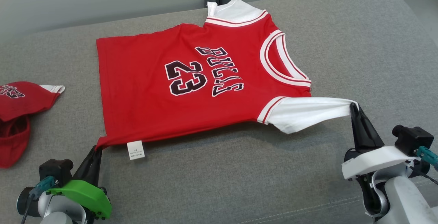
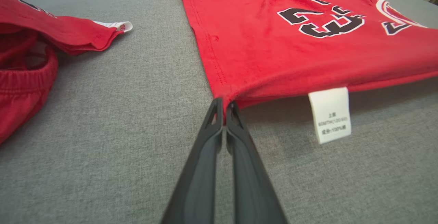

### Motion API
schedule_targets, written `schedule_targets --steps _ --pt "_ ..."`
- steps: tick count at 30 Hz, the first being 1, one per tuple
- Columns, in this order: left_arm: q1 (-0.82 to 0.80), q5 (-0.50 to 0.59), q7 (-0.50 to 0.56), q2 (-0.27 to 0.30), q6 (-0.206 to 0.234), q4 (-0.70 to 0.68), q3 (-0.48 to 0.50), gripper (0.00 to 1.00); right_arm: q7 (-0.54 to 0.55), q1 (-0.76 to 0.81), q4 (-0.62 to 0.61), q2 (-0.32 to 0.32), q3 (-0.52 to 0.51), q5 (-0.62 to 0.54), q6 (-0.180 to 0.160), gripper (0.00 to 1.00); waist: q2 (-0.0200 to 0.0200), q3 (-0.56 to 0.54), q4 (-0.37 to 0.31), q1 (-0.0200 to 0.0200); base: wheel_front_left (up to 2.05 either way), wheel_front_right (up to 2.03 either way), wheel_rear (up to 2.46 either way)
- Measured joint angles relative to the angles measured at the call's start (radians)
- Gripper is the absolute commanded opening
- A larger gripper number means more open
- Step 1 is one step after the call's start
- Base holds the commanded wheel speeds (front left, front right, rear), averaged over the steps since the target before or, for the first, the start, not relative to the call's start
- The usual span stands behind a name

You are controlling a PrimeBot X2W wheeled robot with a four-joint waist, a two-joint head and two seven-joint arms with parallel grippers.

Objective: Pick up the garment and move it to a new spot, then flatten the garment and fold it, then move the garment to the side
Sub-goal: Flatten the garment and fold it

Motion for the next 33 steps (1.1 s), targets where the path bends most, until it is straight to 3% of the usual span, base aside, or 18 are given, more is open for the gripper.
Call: schedule_targets --steps 6,13,23,33 --pt "0.013 -0.001 -0.009 0.0 0.006 -0.051 0.015 0.0 0.0 0.014 -0.04 -0.024 -0.032 0.026 0.003 0.0 0.0 -0.024 -0.004 0.0 0.0 0.0 0.0" --pt "0.067 -0.01 -0.011 0.004 0.026 -0.142 0.04 0.0 0.016 0.135 -0.042 -0.053 -0.025 0.043 0.017 0.0 0.0 -0.058 -0.001 0.0 0.0 0.0 0.0" --pt "0.243 -0.032 0.036 0.031 0.063 -0.307 0.039 0.0 0.063 0.284 -0.141 -0.086 -0.07 0.091 0.017 0.0 0.0 -0.044 0.015 0.0 0.0 0.0 0.0" --pt "0.28 -0.05 0.108 0.105 0.071 -0.484 0.047 0.0 0.127 0.293 -0.27 -0.1 -0.057 0.118 0.026 0.0 0.0 0.019 0.024 0.0 0.0 0.0 0.0"
